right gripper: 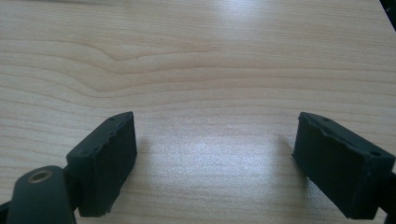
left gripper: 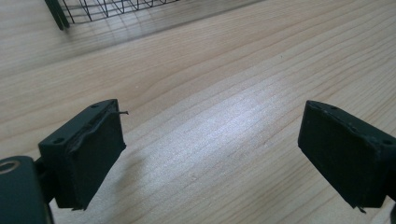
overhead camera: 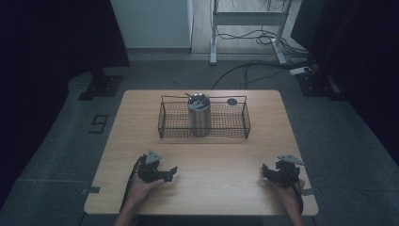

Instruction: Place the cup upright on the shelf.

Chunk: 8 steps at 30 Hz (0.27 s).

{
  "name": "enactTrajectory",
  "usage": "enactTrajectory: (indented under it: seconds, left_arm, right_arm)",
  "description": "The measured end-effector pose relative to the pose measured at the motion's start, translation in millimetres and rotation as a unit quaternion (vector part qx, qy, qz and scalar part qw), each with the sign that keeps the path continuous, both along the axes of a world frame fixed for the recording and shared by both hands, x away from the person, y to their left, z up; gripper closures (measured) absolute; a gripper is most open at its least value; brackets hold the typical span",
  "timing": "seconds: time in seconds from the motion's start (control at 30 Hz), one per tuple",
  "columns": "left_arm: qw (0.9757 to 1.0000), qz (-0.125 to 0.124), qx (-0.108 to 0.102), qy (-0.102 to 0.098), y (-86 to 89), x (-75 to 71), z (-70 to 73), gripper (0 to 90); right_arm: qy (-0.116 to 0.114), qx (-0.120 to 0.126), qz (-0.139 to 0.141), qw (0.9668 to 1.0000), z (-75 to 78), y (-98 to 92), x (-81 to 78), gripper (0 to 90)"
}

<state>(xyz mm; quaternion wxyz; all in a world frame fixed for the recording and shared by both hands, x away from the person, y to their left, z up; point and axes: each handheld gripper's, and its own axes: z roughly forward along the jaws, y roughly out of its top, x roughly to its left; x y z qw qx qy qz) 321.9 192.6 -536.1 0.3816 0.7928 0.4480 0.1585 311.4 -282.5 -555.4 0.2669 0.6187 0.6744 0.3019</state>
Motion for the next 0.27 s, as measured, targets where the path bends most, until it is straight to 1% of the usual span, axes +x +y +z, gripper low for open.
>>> enactTrajectory:
  seconds: [0.07,0.17,0.27]
  left_arm:
    - [1.0000,-0.001,0.005,0.000,-0.2,0.5,-0.1,7.6]
    - [1.0000,0.005,-0.001,-0.001,0.4,1.7,-1.0,7.6]
    - [0.9999,0.011,0.001,0.000,1.5,2.0,-3.3,8.0]
  right_arm:
    - [0.000,0.000,0.000,1.0000,0.0,0.0,0.0,13.0]
    - [0.000,0.000,0.000,1.0000,0.0,0.0,0.0,12.9]
    - [0.000,0.000,0.000,1.0000,0.0,0.0,0.0,12.9]
